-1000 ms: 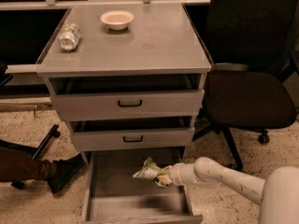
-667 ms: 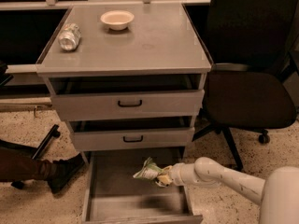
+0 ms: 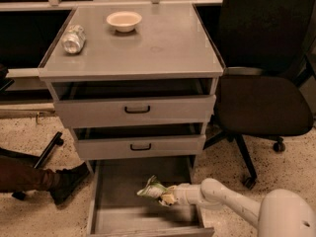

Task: Place green jalapeno chip bag into bottom drawer

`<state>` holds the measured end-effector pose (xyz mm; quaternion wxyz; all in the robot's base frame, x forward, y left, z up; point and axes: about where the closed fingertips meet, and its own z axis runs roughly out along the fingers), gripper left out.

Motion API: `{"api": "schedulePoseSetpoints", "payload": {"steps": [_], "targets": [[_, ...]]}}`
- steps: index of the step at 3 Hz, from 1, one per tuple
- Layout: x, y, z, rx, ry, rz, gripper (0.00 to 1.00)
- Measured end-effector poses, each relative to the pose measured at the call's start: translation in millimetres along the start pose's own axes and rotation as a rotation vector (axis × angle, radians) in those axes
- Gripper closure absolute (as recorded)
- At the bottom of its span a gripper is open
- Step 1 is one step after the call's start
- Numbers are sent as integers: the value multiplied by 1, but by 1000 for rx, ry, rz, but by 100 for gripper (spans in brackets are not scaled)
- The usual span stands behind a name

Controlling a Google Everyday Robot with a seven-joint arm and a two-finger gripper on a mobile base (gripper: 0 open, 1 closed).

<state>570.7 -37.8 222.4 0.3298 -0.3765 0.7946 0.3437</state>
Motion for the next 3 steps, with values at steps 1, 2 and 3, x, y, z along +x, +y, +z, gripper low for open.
{"api": "schedulePoseSetpoints", "payload": {"steps": [1, 2, 3], "targets": [[18, 2, 30, -29, -35, 24, 100], [22, 6, 45, -21, -58, 7, 100], [31, 8, 61, -19, -65, -2, 100]]}}
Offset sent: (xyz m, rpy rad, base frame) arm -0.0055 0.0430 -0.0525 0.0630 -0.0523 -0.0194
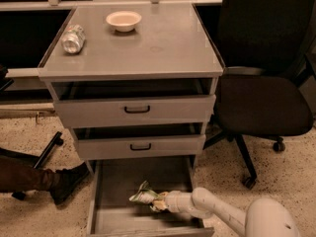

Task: Place green jalapeno chip bag into bottom drawer

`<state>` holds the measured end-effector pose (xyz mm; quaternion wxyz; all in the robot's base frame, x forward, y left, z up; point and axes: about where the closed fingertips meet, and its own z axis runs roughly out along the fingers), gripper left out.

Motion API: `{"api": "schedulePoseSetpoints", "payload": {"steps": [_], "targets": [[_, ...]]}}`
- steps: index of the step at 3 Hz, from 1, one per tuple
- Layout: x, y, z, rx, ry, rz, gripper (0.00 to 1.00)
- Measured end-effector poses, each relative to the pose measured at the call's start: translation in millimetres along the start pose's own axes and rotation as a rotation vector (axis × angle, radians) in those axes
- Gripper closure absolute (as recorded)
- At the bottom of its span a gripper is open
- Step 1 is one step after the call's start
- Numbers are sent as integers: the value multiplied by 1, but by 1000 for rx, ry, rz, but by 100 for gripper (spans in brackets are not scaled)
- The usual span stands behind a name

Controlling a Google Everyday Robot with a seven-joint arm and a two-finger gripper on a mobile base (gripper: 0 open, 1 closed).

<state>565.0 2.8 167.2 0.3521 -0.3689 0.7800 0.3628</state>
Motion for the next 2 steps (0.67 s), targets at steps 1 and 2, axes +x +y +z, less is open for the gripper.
{"api": "schedulePoseSetpoints", "payload": {"steps": [1, 2], "targets": [[13, -7, 5, 36, 2, 32, 100], [13, -7, 5, 37, 3, 32, 81]]}}
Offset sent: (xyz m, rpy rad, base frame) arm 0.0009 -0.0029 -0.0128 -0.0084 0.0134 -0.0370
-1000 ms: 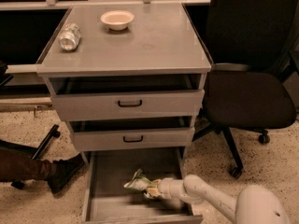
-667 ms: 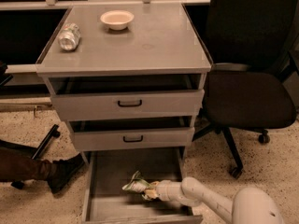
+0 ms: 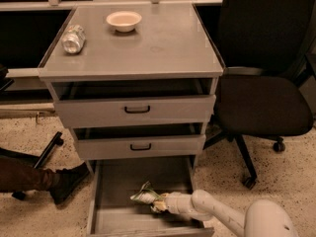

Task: Place green jalapeno chip bag into bottom drawer

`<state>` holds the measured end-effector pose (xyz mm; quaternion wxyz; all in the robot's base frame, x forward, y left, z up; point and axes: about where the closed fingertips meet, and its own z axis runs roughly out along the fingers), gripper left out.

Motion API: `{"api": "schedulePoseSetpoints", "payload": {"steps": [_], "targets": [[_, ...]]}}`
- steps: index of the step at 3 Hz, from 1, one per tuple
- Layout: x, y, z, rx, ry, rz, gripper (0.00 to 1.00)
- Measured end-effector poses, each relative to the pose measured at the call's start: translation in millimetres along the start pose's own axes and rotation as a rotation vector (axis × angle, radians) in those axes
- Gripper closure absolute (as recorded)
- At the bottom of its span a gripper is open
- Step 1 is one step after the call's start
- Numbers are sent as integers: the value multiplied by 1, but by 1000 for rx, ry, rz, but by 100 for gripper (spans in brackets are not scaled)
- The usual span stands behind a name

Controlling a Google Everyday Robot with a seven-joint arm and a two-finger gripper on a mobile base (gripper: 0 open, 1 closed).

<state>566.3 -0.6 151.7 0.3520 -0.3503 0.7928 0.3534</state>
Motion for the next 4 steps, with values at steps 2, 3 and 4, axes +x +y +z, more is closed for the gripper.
{"api": "schedulePoseSetpoints", "payload": {"steps": [2, 3, 4], "targets": [[0, 0, 0, 0, 0, 0, 35], [0, 0, 0, 0, 0, 0, 12], [0, 0, 0, 0, 0, 0, 0]]}}
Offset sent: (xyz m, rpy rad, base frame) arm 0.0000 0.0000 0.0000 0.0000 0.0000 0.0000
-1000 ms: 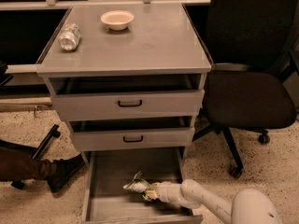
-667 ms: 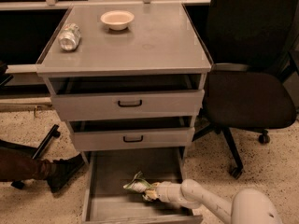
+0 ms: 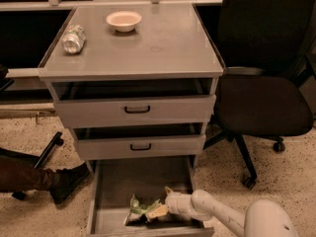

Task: Place green jalapeno chip bag into bottom drawer

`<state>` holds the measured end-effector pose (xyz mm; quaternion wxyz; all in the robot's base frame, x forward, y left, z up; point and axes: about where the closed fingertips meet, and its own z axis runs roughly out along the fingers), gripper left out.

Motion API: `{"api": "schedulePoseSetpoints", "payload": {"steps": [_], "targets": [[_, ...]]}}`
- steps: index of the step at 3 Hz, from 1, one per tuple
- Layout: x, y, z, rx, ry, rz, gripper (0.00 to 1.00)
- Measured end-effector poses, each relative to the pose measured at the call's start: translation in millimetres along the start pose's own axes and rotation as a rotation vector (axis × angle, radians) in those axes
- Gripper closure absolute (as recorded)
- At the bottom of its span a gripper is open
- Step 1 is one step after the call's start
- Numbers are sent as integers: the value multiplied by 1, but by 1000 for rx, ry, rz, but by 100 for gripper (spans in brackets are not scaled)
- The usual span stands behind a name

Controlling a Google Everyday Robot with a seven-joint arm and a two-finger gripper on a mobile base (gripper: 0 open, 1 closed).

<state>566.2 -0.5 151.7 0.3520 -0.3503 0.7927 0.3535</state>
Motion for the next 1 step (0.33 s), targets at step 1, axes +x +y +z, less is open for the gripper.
{"api": "schedulePoseSetpoints", "payload": {"steps": [1], "targets": [[0, 0, 0, 0, 0, 0, 0]]}}
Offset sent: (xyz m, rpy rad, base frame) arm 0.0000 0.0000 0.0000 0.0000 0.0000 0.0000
